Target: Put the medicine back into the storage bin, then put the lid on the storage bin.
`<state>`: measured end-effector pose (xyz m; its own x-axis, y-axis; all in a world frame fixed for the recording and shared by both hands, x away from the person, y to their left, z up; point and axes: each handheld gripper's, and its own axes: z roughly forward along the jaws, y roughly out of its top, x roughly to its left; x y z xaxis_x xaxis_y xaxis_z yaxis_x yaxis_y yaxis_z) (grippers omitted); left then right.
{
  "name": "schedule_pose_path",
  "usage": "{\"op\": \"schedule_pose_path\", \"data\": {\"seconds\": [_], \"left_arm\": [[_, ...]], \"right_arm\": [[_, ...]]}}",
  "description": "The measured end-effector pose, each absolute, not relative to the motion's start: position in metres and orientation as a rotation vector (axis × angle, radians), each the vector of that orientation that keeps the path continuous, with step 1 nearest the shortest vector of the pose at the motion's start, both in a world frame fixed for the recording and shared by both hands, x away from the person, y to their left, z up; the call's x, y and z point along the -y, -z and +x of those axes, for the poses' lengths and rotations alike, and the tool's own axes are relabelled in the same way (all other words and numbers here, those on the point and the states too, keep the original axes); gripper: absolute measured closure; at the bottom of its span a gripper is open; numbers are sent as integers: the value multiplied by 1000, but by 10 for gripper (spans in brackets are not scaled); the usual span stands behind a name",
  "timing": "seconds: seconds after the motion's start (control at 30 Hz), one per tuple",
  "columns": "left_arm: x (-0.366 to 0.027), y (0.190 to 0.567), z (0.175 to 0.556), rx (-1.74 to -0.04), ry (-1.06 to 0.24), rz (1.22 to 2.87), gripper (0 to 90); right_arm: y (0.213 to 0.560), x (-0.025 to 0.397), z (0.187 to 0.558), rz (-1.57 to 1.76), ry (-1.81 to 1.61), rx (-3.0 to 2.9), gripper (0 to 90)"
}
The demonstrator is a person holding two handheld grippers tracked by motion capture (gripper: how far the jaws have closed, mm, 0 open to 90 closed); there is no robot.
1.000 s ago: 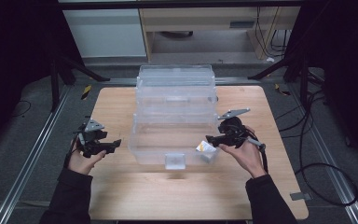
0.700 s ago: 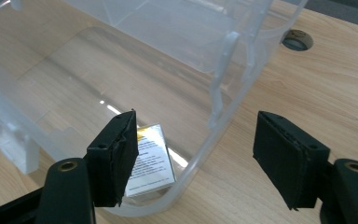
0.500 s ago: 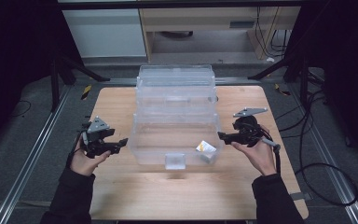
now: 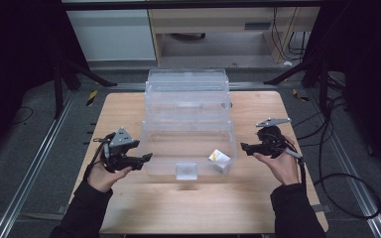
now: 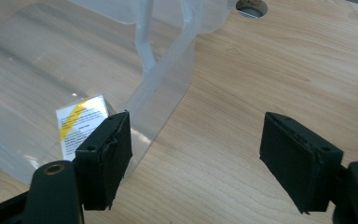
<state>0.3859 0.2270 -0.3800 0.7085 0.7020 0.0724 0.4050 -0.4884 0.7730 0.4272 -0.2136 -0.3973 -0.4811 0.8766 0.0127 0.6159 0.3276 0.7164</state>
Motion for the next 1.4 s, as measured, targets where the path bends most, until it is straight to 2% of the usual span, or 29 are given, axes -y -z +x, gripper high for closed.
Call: {"op": "schedule_pose_path", "data": {"seconds": [0.73, 1.4], "left_arm": [[-180, 393, 387, -682, -420, 2278, 340], [-138, 402, 399, -526, -328, 2401, 363]], "right_arm": [[419, 231, 434, 1369, -842, -2228, 236], [419, 233, 433, 1342, -834, -2234, 241]]}}
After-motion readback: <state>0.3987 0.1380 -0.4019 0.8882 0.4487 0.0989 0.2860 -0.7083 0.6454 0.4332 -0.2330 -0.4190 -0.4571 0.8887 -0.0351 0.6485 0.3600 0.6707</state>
